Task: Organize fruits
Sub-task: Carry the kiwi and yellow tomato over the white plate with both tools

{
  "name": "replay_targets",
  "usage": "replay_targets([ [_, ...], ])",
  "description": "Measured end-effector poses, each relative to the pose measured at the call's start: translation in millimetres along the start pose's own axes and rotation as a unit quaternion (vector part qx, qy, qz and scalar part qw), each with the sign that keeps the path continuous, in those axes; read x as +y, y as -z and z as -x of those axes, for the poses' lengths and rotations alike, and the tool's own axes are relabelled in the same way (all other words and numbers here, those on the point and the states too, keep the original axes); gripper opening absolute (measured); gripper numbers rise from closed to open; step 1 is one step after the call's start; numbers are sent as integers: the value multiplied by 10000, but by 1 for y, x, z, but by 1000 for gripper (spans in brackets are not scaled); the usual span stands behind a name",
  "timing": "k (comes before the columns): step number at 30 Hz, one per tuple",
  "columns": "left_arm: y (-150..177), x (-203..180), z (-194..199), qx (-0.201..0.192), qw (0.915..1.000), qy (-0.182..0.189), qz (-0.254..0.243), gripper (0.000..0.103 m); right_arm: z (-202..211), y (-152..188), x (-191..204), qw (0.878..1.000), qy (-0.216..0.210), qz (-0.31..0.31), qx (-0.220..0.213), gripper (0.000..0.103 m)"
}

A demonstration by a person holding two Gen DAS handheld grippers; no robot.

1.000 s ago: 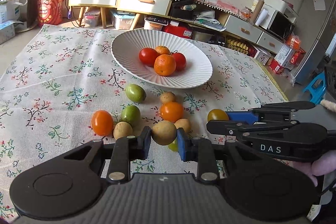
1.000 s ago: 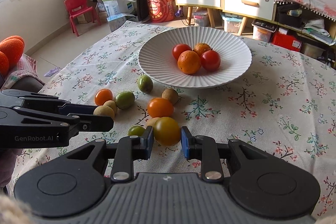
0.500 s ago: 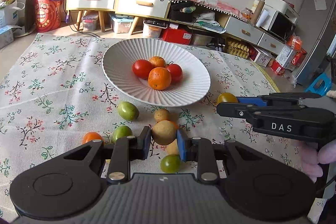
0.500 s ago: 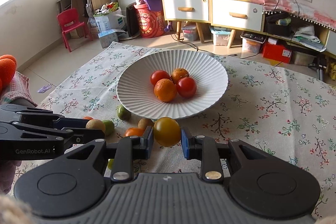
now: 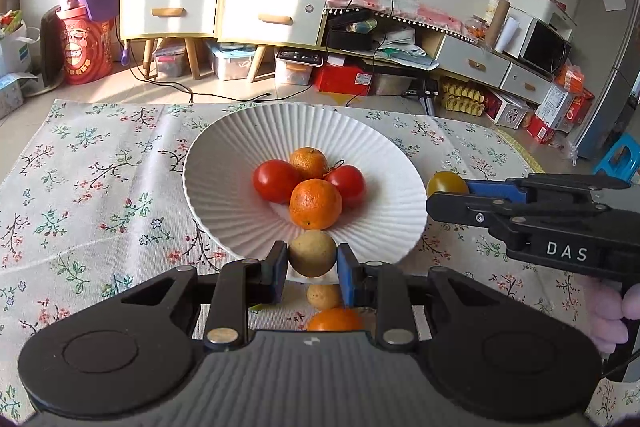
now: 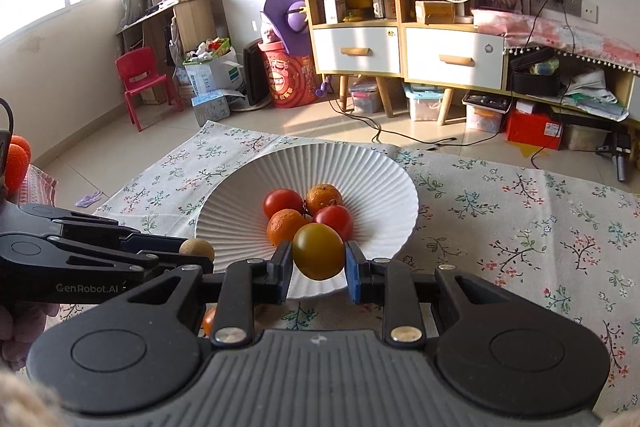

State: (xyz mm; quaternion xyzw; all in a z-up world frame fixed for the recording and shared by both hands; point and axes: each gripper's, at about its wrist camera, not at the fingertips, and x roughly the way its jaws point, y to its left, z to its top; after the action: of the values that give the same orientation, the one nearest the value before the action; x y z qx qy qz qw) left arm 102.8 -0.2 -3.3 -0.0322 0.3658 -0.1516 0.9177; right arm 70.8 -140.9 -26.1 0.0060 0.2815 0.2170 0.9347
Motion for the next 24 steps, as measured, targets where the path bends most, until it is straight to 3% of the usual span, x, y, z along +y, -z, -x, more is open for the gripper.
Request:
replay_targets([
  [8, -9, 8, -20, 5, 9997, -212, -118, 14, -21, -1, -5, 9997, 48, 173, 150, 25],
  [24, -17, 11, -37, 59, 9995, -220, -232, 14, -36, 0, -4, 9990, 34, 372, 236, 25],
])
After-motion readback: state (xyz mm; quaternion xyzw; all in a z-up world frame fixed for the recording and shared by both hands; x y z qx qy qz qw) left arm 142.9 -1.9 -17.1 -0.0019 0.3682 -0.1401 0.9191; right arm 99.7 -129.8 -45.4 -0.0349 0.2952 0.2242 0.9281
